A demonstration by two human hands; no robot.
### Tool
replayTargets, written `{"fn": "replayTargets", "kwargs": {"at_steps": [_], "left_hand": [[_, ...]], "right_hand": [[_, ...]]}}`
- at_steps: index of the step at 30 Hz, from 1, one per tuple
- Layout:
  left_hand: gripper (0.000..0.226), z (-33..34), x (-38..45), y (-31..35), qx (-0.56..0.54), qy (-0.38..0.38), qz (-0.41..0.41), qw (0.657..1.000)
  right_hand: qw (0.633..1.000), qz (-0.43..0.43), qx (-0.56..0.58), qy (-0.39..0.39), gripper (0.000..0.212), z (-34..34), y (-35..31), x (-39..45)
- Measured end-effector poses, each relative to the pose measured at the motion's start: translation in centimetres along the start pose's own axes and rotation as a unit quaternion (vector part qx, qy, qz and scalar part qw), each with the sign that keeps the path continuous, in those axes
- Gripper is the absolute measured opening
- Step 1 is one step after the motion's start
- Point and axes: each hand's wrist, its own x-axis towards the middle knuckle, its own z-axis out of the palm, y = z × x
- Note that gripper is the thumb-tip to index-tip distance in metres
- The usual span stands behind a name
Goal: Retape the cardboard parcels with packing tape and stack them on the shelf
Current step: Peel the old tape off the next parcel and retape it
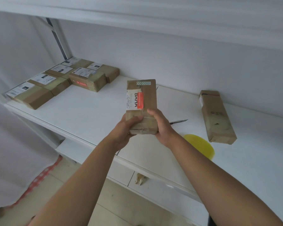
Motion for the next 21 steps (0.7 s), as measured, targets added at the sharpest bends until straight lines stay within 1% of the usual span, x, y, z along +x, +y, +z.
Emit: {"fn": "replayTargets", "kwargs": {"at_steps": [2, 6, 9, 10, 12, 14, 16, 17, 18, 19, 20, 21], "left_hand": [[0.059, 0.6, -0.1, 0.0, -0.005, 0.008, 0.014, 1.0], [0.062, 2.3, -0.5, -0.6, 0.033, 0.066, 0.046, 0.996], [0.062, 3.8, -1.5, -0.5, 0.03, 0.066, 0.033, 0.997], [0.055, 4.1, -1.9, -0.4, 0.018, 0.061, 0.031, 0.998], [0.043, 5.0, -2.8, 0.1, -0.001, 0.057, 0.027, 0.998], [0.041, 5.7, -3.6, 0.1, -0.001, 0.062, 0.015, 0.998], [0.038, 6.3, -4.3, 0.1, 0.019, 0.074, 0.011, 0.997], [0.039, 6.5, -4.6, 0.0, 0.029, 0.094, 0.009, 0.995], [0.041, 6.6, -4.7, -0.3, 0.043, 0.127, 0.009, 0.991], [0.041, 6.7, -4.9, -0.6, 0.053, 0.164, 0.011, 0.985], [0.042, 6.8, -5.2, -1.0, 0.06, 0.199, 0.017, 0.978], [0.048, 6.8, -5.5, -1.3, 0.062, 0.236, 0.029, 0.969]], "right_hand": [[1.0, 0.007, 0.005, -0.02, 0.071, -0.5, -0.1, -0.3], [0.999, 0.029, 0.001, -0.014, 0.037, -1.3, -0.5, -1.5], [1.0, 0.013, -0.002, 0.015, 0.029, -1.7, -1.0, -2.4], [1.0, 0.006, -0.009, 0.02, 0.031, -1.7, -1.1, -2.7], [1.0, -0.005, -0.028, 0.008, 0.045, -1.8, -1.2, -3.2], [0.999, -0.015, -0.037, -0.011, 0.063, -1.8, -1.1, -3.8], [0.999, -0.016, -0.039, -0.007, 0.076, -1.8, -0.9, -4.6], [0.998, -0.019, -0.057, 0.001, 0.078, -1.6, -0.9, -5.1], [0.996, -0.034, -0.087, 0.012, 0.074, -1.3, -0.8, -5.5], [0.991, -0.05, -0.122, 0.024, 0.064, -0.9, -0.8, -6.0], [0.987, -0.061, -0.146, 0.036, 0.068, -0.6, -0.5, -6.3], [0.985, -0.068, -0.153, 0.037, 0.072, -0.2, -0.2, -6.5]]}}
